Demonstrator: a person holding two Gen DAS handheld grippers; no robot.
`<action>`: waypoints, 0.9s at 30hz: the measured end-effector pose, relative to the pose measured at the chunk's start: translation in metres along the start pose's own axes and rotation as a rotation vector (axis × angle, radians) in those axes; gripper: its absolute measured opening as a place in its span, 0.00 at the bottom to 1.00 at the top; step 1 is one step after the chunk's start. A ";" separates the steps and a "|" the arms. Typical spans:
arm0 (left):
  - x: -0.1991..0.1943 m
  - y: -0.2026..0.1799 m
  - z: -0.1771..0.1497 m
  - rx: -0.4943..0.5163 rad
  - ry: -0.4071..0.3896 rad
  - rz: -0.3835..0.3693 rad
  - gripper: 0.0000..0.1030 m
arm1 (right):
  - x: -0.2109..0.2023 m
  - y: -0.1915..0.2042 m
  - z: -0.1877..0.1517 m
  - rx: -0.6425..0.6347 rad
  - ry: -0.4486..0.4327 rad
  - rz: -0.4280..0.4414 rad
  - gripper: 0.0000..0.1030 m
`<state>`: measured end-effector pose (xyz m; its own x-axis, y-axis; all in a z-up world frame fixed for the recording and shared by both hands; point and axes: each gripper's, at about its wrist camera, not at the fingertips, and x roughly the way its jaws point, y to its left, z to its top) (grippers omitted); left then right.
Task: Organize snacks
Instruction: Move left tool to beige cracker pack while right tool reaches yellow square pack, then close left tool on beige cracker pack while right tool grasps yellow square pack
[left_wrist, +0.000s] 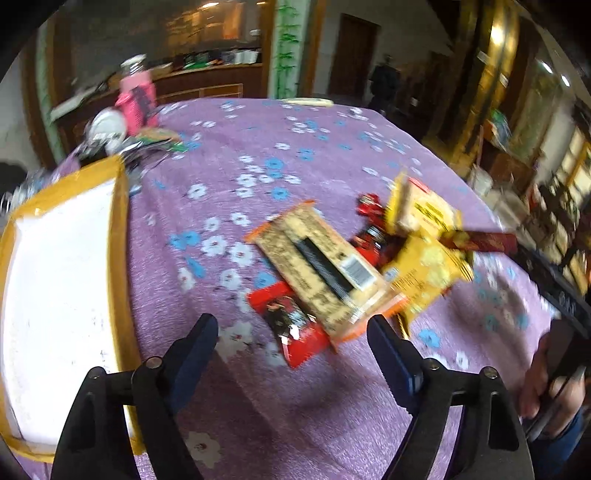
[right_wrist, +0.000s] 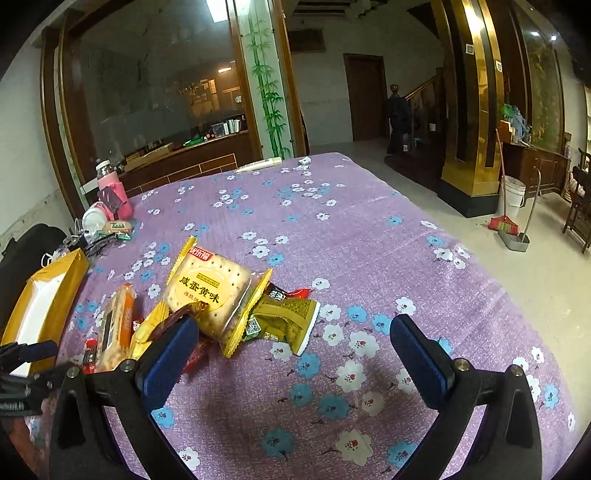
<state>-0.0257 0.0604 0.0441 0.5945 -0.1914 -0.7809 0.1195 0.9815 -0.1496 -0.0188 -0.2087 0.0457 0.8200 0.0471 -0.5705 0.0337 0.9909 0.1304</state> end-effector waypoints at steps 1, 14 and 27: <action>0.001 0.005 0.002 -0.029 0.008 -0.005 0.78 | -0.001 -0.001 0.000 0.002 -0.005 -0.001 1.00; 0.032 0.000 0.037 -0.176 0.098 -0.072 0.65 | -0.004 -0.034 0.000 0.185 -0.019 0.088 1.00; 0.082 -0.038 0.046 -0.113 0.144 0.080 0.79 | -0.005 -0.033 -0.001 0.194 -0.021 0.119 1.00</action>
<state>0.0557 0.0074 0.0135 0.4775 -0.1184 -0.8706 -0.0182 0.9893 -0.1445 -0.0247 -0.2412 0.0440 0.8362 0.1579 -0.5253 0.0435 0.9356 0.3505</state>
